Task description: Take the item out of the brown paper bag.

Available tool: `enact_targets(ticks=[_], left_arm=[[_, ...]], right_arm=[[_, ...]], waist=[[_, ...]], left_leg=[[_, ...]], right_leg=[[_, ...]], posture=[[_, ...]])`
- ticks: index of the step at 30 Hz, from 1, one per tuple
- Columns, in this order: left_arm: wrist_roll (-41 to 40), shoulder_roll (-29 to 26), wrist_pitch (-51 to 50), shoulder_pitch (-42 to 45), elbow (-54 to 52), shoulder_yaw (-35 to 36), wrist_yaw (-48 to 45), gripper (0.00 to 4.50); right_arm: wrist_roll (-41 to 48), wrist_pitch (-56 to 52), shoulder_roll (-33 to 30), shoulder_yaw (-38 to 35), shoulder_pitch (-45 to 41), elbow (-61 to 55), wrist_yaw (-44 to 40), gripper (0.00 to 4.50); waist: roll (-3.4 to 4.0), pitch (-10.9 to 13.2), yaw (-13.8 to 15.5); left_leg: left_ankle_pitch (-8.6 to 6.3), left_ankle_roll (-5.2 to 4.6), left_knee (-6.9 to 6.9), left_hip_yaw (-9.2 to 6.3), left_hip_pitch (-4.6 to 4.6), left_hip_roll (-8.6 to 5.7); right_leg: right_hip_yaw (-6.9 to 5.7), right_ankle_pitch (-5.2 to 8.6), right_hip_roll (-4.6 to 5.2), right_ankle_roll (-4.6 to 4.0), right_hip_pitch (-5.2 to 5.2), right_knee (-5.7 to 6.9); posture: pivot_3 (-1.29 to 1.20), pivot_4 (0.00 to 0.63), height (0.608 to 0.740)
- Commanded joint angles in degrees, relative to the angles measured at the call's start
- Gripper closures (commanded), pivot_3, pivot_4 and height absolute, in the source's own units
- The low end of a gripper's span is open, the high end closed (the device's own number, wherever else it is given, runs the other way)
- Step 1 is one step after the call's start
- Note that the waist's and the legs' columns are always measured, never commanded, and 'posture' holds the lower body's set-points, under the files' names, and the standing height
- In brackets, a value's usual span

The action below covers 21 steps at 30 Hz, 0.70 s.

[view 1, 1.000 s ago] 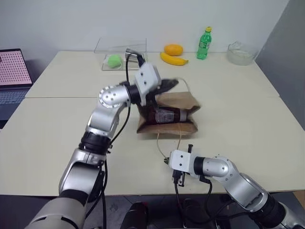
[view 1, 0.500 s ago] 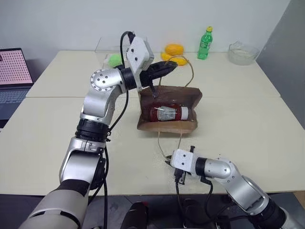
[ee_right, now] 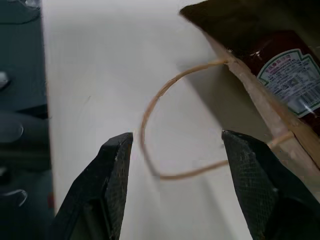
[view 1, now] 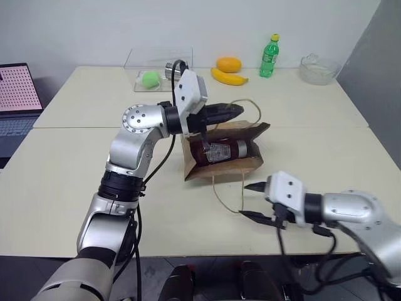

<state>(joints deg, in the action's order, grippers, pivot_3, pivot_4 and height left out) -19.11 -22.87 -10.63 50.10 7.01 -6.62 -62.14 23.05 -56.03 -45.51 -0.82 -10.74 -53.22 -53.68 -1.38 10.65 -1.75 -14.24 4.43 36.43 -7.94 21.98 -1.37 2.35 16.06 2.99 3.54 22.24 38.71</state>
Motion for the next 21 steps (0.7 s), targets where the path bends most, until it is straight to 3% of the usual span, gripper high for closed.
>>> enact_targets(ticks=[1, 3, 8, 12, 16, 21], left_arm=[[0.3, -0.6, 2.6, 0.0, -1.7, 0.1, -1.1, 4.50], [0.0, -0.3, 2.5, -0.1, -1.5, 0.4, -0.9, 4.50], [-1.6, 0.1, 0.1, 1.6, 0.2, 3.1, 1.4, 4.50], [-2.6, -0.1, -1.4, 2.6, 1.3, 4.8, 2.4, 4.50], [-1.4, -0.3, 0.0, 2.4, 1.7, 4.4, 2.1, 4.50], [-1.2, 0.3, 0.2, 2.1, 1.4, 4.1, 2.4, 4.50]], right_arm=[[9.5, -3.3, 0.5, -7.6, -3.9, -1.8, -0.3, 1.54], [10.7, -4.0, 1.8, -6.8, -8.6, -0.1, 2.8, 1.54], [4.5, -2.3, 6.7, 5.6, -20.9, 8.0, 11.2, 1.54], [-7.1, 1.3, 9.5, 18.5, -29.2, 21.3, 17.6, 1.54], [-12.5, 5.7, 13.6, 23.9, -34.4, 31.9, 19.2, 1.54], [-18.8, 11.9, 16.1, 28.6, -36.9, 40.0, 18.8, 0.31]], waist=[[0.00, 0.0, -0.2], [0.00, 0.0, -0.4], [0.01, 0.0, -0.6], [0.01, 0.0, -0.6], [0.01, 0.0, -0.6], [0.01, 0.0, -0.7]], left_leg=[[0.00, 0.00, 0.00, 0.03, -0.01, 0.01], [0.00, 0.00, 0.00, 0.10, -0.05, 0.02], [0.01, 0.00, 0.03, 0.11, -0.09, 0.04], [0.01, 0.01, 0.02, 0.07, -0.03, 0.01], [0.01, 0.02, 0.00, 0.05, 0.07, -0.01], [0.04, 0.06, 0.01, 0.06, 0.36, -0.02]], right_leg=[[0.02, 0.00, 0.00, 0.00, 0.00, 0.01], [0.06, 0.00, 0.00, 0.00, 0.00, 0.03], [0.06, 0.00, -0.01, 0.00, 0.02, 0.09], [0.05, 0.00, 0.00, -0.01, 0.09, 0.12], [0.04, -0.01, 0.02, -0.02, 0.17, 0.07], [0.06, -0.01, 0.04, -0.03, 0.45, 0.09]], posture=[[0.00, 0.150, 0.740], [0.00, 0.150, 0.740], [0.00, 0.150, 0.740], [0.00, 0.150, 0.740], [0.00, 0.150, 0.740], [0.00, 0.150, 0.740]])
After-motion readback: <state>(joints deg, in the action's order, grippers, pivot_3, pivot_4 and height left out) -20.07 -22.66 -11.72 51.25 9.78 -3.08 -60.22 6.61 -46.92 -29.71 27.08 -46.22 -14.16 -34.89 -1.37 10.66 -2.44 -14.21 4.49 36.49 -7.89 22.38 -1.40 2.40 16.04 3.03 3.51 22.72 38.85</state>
